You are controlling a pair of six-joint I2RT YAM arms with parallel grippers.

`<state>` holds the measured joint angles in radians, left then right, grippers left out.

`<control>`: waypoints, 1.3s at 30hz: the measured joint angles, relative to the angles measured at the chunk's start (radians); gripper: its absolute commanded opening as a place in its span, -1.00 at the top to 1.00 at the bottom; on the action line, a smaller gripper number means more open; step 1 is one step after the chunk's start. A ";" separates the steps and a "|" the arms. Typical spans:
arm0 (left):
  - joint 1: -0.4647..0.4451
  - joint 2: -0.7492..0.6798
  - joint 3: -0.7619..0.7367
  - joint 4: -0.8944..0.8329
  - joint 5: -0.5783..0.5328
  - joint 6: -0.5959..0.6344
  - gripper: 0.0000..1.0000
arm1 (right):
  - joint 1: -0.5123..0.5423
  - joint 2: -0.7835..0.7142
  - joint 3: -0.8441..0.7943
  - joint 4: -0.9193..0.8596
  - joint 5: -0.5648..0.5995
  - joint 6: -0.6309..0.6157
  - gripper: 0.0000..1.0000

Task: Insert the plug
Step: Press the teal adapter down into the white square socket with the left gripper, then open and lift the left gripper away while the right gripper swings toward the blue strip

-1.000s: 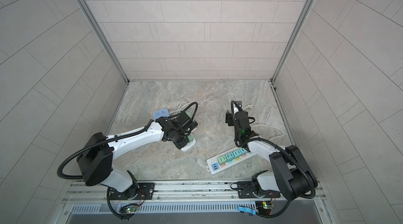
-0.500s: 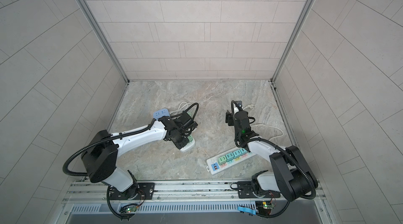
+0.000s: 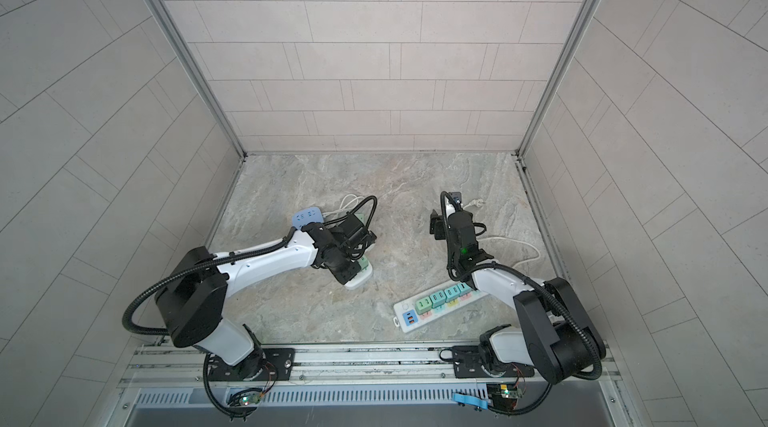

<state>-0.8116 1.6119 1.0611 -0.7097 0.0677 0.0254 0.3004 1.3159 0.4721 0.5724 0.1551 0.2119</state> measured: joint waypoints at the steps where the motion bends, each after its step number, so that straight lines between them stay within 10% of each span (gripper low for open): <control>1: 0.000 0.000 0.000 0.001 0.000 -0.002 0.95 | 0.000 0.000 0.000 0.000 0.000 0.000 -0.62; 9: 0.000 -0.002 -0.002 0.007 0.000 -0.016 -0.03 | 0.000 0.000 0.000 0.000 0.000 0.000 -0.63; 18: 0.000 -0.124 0.035 -0.029 -0.056 -0.031 -0.33 | 0.000 0.000 0.000 0.000 0.000 0.000 -0.65; 20: 0.009 -0.170 0.060 -0.036 -0.084 -0.033 -0.95 | 0.000 0.000 -0.001 0.001 0.000 0.000 -0.65; 31: 0.272 -0.555 -0.097 0.233 -0.085 -0.267 -1.00 | 0.000 0.000 -0.006 0.004 -0.005 0.003 -0.74; 39: 0.367 -0.577 -0.249 0.357 -0.099 -0.385 -1.00 | 0.087 0.045 0.241 -0.234 -0.030 0.022 -0.66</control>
<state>-0.4450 1.0348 0.8120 -0.3527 -0.0311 -0.3599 0.3878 1.3609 0.7136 0.3386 0.1249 0.2337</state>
